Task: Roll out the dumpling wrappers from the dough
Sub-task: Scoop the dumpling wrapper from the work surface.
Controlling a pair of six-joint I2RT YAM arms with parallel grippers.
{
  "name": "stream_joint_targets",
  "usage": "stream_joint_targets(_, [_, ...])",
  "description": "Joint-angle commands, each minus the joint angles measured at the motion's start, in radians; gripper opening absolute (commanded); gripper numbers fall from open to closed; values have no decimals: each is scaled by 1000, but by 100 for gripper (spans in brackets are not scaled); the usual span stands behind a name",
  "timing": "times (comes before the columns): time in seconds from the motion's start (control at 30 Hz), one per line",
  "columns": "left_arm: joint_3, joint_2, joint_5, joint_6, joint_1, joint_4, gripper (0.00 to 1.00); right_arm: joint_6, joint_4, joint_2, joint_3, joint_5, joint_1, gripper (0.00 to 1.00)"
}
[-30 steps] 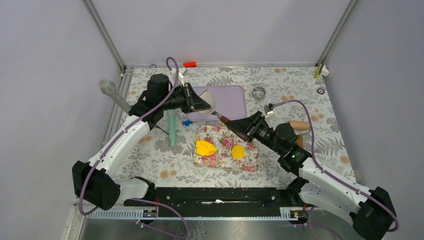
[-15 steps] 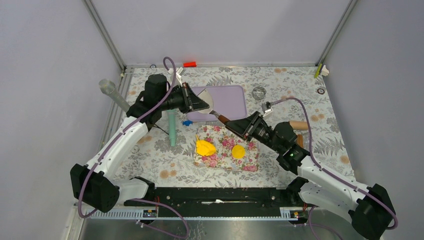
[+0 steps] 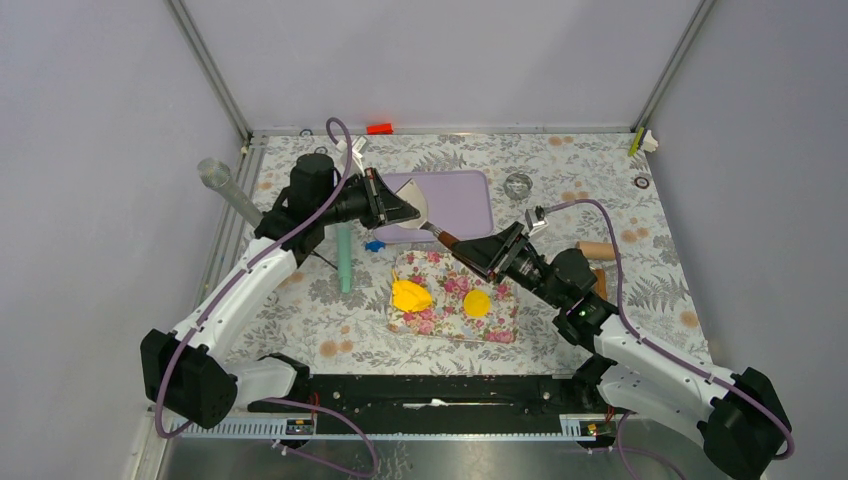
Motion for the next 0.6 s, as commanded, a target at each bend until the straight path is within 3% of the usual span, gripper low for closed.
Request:
stream_joint_targets(0.0, [-16,-20,-17,54,-5,25,0,24,182,-27,41,14,-2,52])
stream_joint_targets(0.27, [-37,-33,-2,45,-9,38,0,25,171,-65,17,54,-1,46])
stream_joint_targets(0.37, [-36,-28,3,47,-9,37,0,27,168,-72,4,71,-2,30])
stream_joint_targets(0.5, [-29,-16,10,49,-14,31,0,37,171,-65,-11,76,-1,1])
stream_joint_targets(0.57, [-30,-17,6,50,-15,28,0,42,174,-66,-17,80,-2,0])
